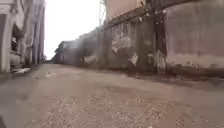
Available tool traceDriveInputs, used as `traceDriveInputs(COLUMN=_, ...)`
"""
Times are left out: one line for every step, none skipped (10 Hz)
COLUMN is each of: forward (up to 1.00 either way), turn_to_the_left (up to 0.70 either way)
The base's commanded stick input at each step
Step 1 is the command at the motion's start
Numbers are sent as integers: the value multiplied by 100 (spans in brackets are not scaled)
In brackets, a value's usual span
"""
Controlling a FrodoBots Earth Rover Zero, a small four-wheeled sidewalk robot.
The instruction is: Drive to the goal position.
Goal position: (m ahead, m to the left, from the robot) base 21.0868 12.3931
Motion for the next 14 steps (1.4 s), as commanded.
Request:
traceDriveInputs(forward=100, turn_to_the_left=0)
traceDriveInputs(forward=100, turn_to_the_left=0)
traceDriveInputs(forward=100, turn_to_the_left=0)
traceDriveInputs(forward=100, turn_to_the_left=0)
traceDriveInputs(forward=100, turn_to_the_left=0)
traceDriveInputs(forward=100, turn_to_the_left=0)
traceDriveInputs(forward=100, turn_to_the_left=0)
traceDriveInputs(forward=100, turn_to_the_left=0)
traceDriveInputs(forward=100, turn_to_the_left=0)
traceDriveInputs(forward=100, turn_to_the_left=-15)
traceDriveInputs(forward=100, turn_to_the_left=-22)
traceDriveInputs(forward=100, turn_to_the_left=-5)
traceDriveInputs(forward=100, turn_to_the_left=0)
traceDriveInputs(forward=100, turn_to_the_left=0)
